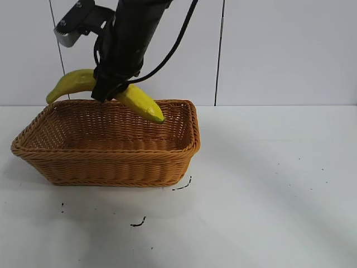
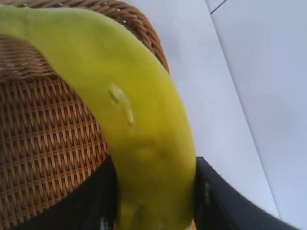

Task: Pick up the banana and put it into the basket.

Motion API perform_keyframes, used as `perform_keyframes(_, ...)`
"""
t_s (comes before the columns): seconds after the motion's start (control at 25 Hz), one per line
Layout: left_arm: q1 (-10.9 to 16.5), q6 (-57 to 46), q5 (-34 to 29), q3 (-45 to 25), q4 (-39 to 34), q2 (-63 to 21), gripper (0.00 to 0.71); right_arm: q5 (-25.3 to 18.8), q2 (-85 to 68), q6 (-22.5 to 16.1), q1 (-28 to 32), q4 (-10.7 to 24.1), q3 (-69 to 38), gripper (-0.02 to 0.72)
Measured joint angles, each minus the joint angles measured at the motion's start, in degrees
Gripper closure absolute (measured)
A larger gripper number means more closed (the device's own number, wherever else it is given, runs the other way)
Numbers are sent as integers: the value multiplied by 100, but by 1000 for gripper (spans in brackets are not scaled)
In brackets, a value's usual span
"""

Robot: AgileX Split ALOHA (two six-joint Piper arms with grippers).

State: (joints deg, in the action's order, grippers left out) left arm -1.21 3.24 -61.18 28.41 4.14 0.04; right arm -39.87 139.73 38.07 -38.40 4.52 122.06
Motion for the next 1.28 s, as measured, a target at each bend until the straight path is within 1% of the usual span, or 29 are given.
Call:
perform_keyframes(0.32,0,0,0,0,0,0,20,26,11,0,0,-5,0,399)
perform_keyframes(0.36,0,0,0,0,0,0,20,31,11,-22,0,-24,0,316)
perform_keyframes(0.4,0,0,0,0,0,0,20,47,11,-28,0,-35,0,211)
perform_keyframes(0.44,0,0,0,0,0,0,20,70,11,-39,0,-42,0,141)
perform_keyframes(0.52,0,0,0,0,0,0,20,95,11,-69,0,-42,0,56)
perform_keyframes(0.64,0,0,0,0,0,0,20,113,-6,-263,0,-42,0,20)
perform_keyframes(0.84,0,0,0,0,0,0,20,-41,-223,-549,80,-69,0,12)
perform_keyframes(0.92,0,0,0,0,0,0,20,-130,-417,-734,120,-69,0,12)
perform_keyframes(1.0,0,0,0,0,0,0,20,-388,-659,-1043,131,-57,5,12)
perform_keyframes(1.08,0,0,0,0,0,0,20,-757,-856,-1323,131,-57,36,12)
perform_keyframes(1.16,0,0,0,0,0,0,20,-1298,-1076,-1631,136,-36,61,12)
perform_keyframes(1.28,0,0,0,0,0,0,20,-1975,-1228,-2104,218,58,66,12)
